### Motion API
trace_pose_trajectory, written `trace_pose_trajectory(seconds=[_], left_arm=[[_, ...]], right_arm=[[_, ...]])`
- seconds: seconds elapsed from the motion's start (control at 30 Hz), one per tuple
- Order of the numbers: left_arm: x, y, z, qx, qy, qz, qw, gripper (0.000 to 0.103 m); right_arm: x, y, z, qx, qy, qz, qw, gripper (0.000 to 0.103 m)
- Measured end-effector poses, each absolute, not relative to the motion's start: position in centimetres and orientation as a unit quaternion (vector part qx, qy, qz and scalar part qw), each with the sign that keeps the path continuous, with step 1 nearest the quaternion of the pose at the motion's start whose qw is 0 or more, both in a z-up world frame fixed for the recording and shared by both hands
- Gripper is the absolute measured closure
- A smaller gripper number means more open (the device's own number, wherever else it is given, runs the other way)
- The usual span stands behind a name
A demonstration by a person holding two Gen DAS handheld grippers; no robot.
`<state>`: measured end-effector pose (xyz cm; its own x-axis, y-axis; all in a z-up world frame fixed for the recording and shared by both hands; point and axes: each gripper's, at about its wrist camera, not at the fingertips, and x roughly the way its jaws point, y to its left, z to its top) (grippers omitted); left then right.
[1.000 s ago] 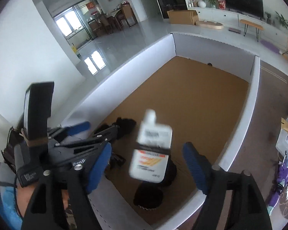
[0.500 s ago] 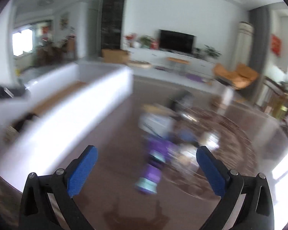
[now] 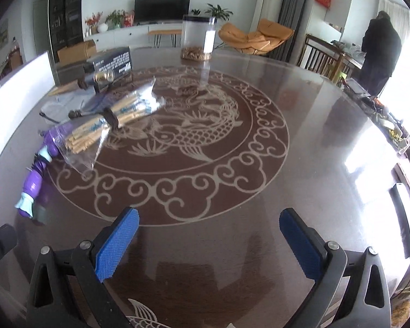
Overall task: Organize objects
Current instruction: 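Bring both grippers back over the table, then grasp the purple butterfly toy by its handle with the left gripper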
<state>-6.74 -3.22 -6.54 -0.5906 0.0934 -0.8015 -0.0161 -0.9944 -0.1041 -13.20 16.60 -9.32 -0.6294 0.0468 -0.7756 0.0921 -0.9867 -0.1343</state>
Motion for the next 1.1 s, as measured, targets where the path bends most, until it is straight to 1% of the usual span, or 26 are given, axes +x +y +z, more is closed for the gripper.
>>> trace_pose_trajectory(seconds=[0.17,0.53,0.67,1.0,1.1], left_arm=[[-7.1,-4.3,-7.8,-0.458,-0.032,0.888,0.014,0.016],[-6.9,-4.1,-8.2,-0.446,-0.013,0.895,0.008,0.016],[-7.3,-3.9,-8.4,-0.447,-0.008,0.895,0.006,0.014],[-7.7,-3.3,-8.7,-0.455,0.005,0.89,0.009,0.004],[-7.7,-3.3,-8.7,-0.456,0.006,0.89,0.01,0.003]], right_arm=[[-13.0,16.7,-9.6,0.44,0.078,-0.895,0.014,0.0],[-13.3,16.9,-9.8,0.453,0.042,-0.89,0.023,0.0],[-13.5,17.2,-9.9,0.458,0.031,-0.888,0.027,0.0],[-13.6,17.2,-10.0,0.459,0.025,-0.888,0.027,0.0],[-13.6,17.3,-10.0,0.459,0.025,-0.888,0.027,0.0]])
